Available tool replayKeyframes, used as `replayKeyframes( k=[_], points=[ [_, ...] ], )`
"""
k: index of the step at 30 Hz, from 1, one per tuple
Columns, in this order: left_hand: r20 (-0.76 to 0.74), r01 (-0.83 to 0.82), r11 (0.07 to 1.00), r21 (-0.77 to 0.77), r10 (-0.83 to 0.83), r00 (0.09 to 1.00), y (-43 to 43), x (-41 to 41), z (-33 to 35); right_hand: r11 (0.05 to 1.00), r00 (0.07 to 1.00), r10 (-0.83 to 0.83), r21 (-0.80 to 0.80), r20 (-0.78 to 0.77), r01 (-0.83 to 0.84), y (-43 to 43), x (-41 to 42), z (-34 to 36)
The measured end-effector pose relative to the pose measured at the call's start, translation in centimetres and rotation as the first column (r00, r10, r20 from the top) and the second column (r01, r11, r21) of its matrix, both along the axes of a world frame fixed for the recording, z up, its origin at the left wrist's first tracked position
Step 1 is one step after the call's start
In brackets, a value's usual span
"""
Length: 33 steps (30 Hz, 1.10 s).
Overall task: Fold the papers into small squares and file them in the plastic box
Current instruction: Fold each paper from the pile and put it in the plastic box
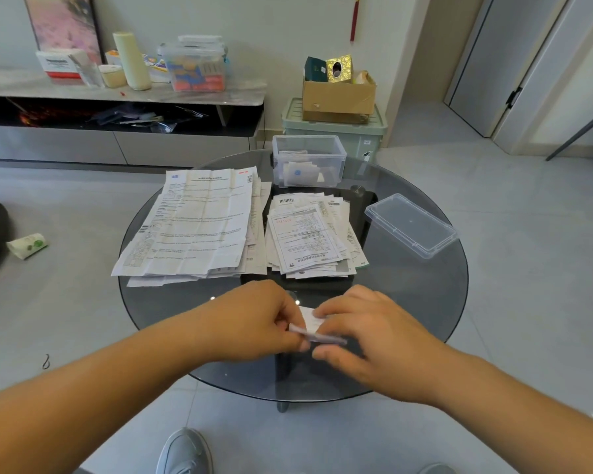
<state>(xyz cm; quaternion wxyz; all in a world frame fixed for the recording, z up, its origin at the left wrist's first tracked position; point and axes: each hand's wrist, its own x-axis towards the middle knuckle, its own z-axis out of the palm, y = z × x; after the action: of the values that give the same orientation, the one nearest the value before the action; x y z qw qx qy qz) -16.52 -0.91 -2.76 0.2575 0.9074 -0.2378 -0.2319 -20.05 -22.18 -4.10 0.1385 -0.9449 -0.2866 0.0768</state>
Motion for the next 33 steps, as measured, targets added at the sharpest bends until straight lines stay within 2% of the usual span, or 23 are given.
replayKeyframes(
  k=[4,8,12,16,24,30,33],
  points=[
    [0.119,-0.062,0.995,0.081,0.052,0.992,-0.1,0.0,-0.3,0.982,0.986,-0.164,0.094,-0.032,0.166,-0.5,0.8,-0.6],
    [0.279,-0.118,0.967,0.227,0.051,0.959,-0.4,0.2,-1.0,0.952,0.953,-0.297,0.059,-0.062,0.301,-0.3,1.5,-0.8],
    [0.235,-0.165,0.969,0.185,0.119,0.965,-0.8,0.9,-1.3,0.938,0.937,-0.344,0.014,-0.067,0.346,0.5,1.7,-0.7],
    [0.198,-0.178,0.975,0.132,0.149,0.969,-0.9,1.0,-1.1,0.951,0.944,-0.304,0.006,-0.129,0.308,0.5,2.3,-0.3],
    [0.089,-0.072,0.987,0.142,0.060,0.994,-1.5,0.9,-0.4,0.975,0.947,-0.214,0.014,-0.238,0.224,1.2,2.5,1.0],
    [0.160,-0.026,0.995,0.091,0.011,0.987,-1.5,0.6,0.0,0.968,0.937,-0.158,0.136,-0.311,0.209,1.2,2.5,1.4],
    [0.280,-0.061,0.998,0.033,0.049,0.959,-1.1,2.2,1.8,0.951,0.955,-0.157,0.222,-0.251,0.215,0.7,4.2,2.2]
  ],
)
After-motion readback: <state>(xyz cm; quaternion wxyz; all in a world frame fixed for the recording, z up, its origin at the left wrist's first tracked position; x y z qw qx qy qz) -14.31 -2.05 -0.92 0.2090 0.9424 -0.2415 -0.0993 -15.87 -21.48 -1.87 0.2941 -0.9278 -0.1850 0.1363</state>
